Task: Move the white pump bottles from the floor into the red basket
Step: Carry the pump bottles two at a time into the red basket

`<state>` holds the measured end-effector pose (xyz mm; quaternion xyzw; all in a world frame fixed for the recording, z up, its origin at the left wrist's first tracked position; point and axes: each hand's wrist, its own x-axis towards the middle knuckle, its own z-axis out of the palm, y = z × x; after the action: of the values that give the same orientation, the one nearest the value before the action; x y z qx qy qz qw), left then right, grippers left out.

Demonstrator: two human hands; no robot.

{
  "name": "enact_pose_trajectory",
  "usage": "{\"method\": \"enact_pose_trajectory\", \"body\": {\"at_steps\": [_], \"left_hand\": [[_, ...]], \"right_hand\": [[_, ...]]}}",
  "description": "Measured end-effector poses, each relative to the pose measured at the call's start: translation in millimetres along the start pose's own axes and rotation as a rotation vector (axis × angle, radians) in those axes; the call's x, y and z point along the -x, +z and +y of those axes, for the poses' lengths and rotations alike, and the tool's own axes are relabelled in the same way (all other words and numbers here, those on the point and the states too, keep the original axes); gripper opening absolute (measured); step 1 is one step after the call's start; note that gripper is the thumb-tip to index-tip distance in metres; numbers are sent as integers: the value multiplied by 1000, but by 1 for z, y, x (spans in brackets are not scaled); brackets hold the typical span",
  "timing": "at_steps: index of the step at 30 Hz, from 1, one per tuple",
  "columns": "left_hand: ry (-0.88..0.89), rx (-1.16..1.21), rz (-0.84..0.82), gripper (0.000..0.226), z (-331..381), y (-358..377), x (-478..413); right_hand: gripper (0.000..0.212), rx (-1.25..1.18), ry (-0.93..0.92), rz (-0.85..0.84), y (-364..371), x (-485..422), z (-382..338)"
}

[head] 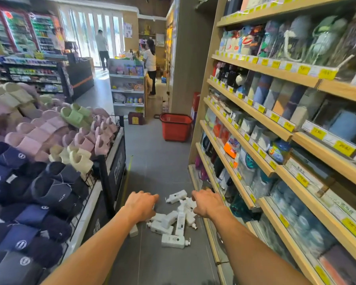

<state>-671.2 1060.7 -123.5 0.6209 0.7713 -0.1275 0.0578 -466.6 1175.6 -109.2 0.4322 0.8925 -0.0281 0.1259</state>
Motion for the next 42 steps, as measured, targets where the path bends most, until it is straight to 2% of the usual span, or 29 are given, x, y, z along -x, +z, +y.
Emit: {"method": "enact_pose_trajectory", "body": {"at_steps": [11, 23, 27, 35, 42], "left_hand": [[-69, 6, -13, 43, -39, -19, -76], [-38, -22, -57, 43, -58, -29, -164], [-11, -25, -47, 43, -79, -29, -201], [12, -10, -56, 43, -124, -32, -266], [47, 0, -66, 43, -133, -28, -322]], "right_hand": [[42, -10, -44, 27, -25, -104, 27], [39, -42, -82, -3, -25, -209, 40], [43, -63, -41, -30, -25, -244, 41], [40, -64, 0, -30, -37, -296, 36], [38, -68, 29, -82, -32, -343, 44]]}}
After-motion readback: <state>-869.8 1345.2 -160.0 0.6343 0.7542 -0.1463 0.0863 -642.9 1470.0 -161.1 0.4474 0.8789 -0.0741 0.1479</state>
